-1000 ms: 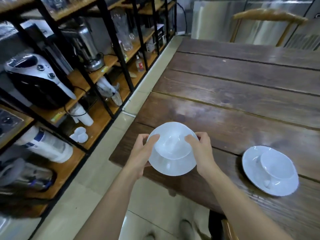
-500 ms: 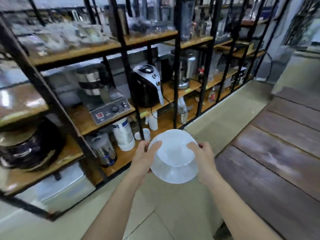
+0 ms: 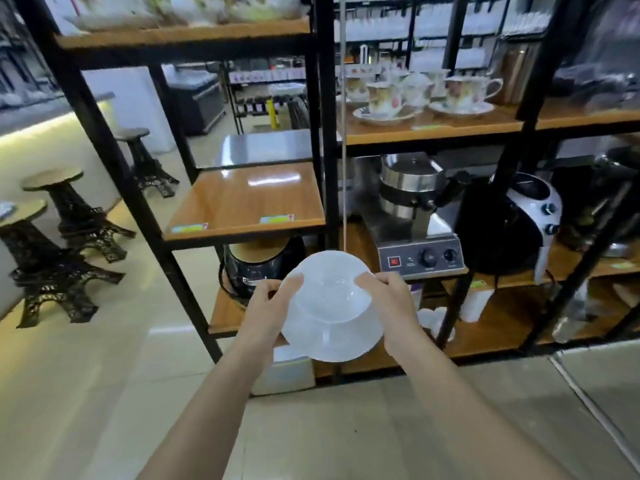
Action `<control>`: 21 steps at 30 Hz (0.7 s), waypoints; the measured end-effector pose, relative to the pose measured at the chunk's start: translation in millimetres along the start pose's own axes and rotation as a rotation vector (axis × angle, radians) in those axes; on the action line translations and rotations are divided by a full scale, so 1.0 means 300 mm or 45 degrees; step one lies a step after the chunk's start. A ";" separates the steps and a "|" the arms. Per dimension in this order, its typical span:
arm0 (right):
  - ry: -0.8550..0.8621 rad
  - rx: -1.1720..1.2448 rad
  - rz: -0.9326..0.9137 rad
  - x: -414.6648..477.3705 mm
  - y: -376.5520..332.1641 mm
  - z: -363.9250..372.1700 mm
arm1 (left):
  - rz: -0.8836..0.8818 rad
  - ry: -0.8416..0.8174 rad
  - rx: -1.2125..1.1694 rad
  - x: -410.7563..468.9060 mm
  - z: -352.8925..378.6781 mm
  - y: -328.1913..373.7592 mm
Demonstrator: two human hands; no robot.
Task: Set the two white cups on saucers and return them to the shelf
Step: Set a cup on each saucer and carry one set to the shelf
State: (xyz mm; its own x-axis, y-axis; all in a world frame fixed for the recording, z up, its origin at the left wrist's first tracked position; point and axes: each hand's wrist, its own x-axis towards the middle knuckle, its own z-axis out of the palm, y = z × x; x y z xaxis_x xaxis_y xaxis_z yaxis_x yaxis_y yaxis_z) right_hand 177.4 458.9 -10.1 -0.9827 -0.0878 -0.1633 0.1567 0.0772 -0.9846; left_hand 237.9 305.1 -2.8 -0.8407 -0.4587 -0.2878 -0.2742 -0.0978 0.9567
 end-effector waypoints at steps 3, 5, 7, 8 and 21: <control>-0.106 -0.007 -0.018 0.187 -0.045 0.184 | -0.017 0.099 -0.055 0.192 -0.102 0.056; -0.161 0.025 -0.010 0.312 -0.081 0.300 | -0.024 0.159 -0.086 0.321 -0.162 0.099; -0.227 0.056 0.011 0.425 -0.123 0.405 | -0.014 0.170 -0.080 0.437 -0.213 0.140; -0.262 0.056 0.018 0.480 -0.145 0.457 | -0.015 0.173 -0.086 0.491 -0.239 0.164; -0.388 -0.074 0.061 1.024 -0.289 1.006 | -0.079 0.399 -0.080 1.133 -0.522 0.383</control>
State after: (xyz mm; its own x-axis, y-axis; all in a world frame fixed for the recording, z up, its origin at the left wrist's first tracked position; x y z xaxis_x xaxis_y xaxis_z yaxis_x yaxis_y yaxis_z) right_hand -108.0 125.4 6.3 -0.8980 -0.3755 -0.2293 0.1877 0.1443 -0.9716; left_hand -6.2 -0.2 16.1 -0.6362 -0.6986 -0.3275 -0.2830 -0.1836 0.9414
